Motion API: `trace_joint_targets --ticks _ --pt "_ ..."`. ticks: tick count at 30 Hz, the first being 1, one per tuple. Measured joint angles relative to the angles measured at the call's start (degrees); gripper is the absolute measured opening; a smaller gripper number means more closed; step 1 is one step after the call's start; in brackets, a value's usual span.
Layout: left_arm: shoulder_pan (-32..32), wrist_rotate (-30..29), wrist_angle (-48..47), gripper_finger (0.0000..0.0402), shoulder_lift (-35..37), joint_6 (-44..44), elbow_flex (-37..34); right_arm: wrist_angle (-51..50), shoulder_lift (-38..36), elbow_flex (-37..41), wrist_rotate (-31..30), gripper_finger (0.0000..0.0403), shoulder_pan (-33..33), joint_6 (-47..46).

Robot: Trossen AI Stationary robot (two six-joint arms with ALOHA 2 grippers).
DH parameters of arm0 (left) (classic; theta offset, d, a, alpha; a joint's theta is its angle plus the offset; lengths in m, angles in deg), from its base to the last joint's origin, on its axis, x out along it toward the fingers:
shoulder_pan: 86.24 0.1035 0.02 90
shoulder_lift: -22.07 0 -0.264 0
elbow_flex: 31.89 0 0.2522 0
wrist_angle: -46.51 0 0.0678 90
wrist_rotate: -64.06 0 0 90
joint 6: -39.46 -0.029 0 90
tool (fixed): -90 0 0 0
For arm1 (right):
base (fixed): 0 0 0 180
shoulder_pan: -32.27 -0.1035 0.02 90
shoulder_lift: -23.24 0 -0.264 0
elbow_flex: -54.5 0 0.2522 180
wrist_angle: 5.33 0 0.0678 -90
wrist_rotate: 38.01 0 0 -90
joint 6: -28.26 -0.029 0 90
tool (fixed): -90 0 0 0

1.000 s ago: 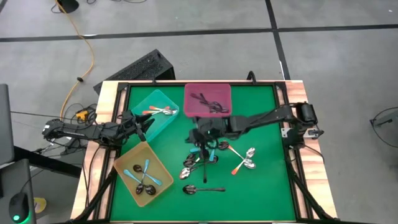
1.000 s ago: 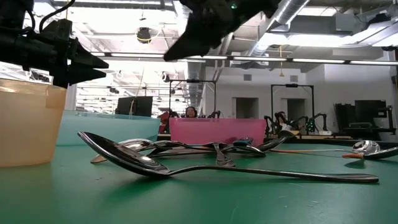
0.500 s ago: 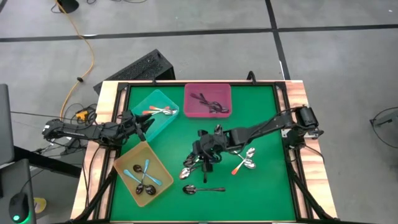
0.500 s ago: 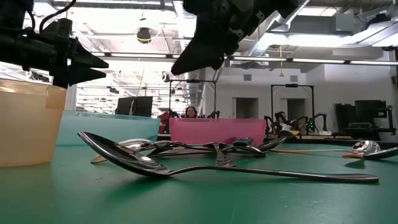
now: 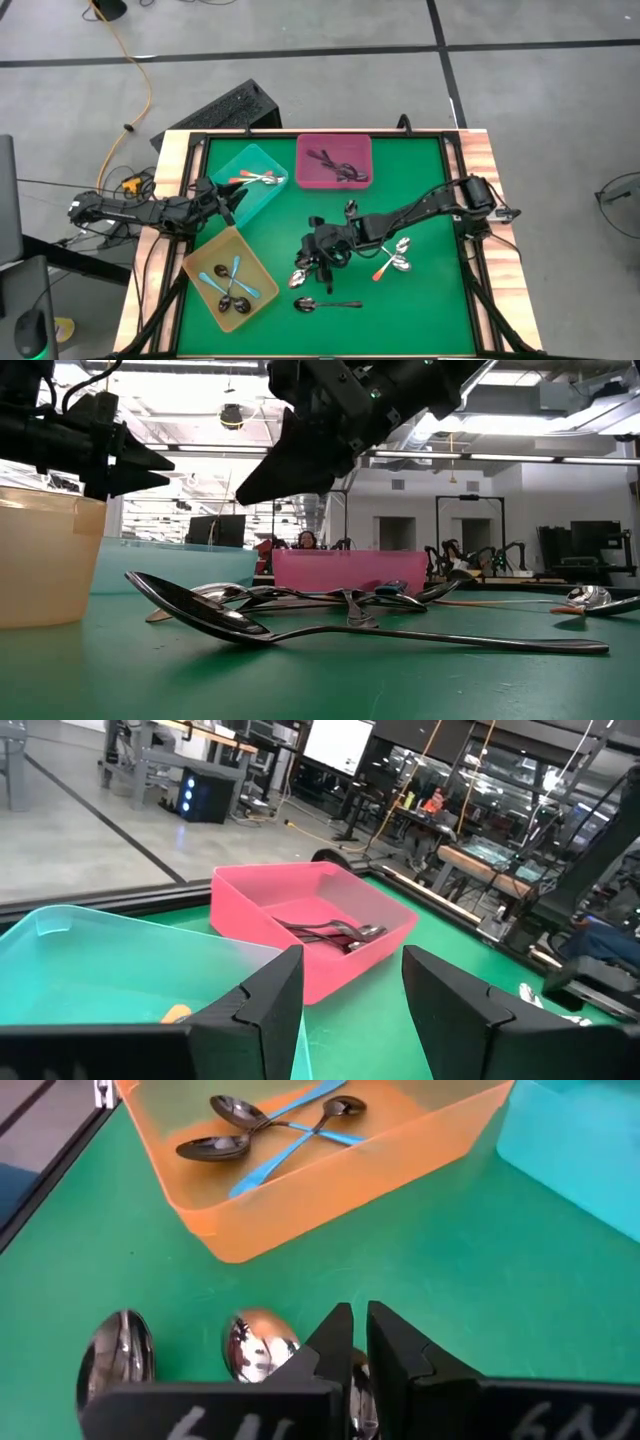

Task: Sort silverware by color (type)
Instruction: Put the blue spoon into the orange bin

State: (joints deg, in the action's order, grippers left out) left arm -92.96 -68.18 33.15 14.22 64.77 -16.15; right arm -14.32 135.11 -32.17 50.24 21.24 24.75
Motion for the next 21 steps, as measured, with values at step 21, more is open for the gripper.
trace_joint_targets --ticks 21 --pt "0.0 -0.47 0.04 0.0158 0.0 0.49 0.0 4.33 0.0 0.0 0.3 0.0045 0.56 0.05"
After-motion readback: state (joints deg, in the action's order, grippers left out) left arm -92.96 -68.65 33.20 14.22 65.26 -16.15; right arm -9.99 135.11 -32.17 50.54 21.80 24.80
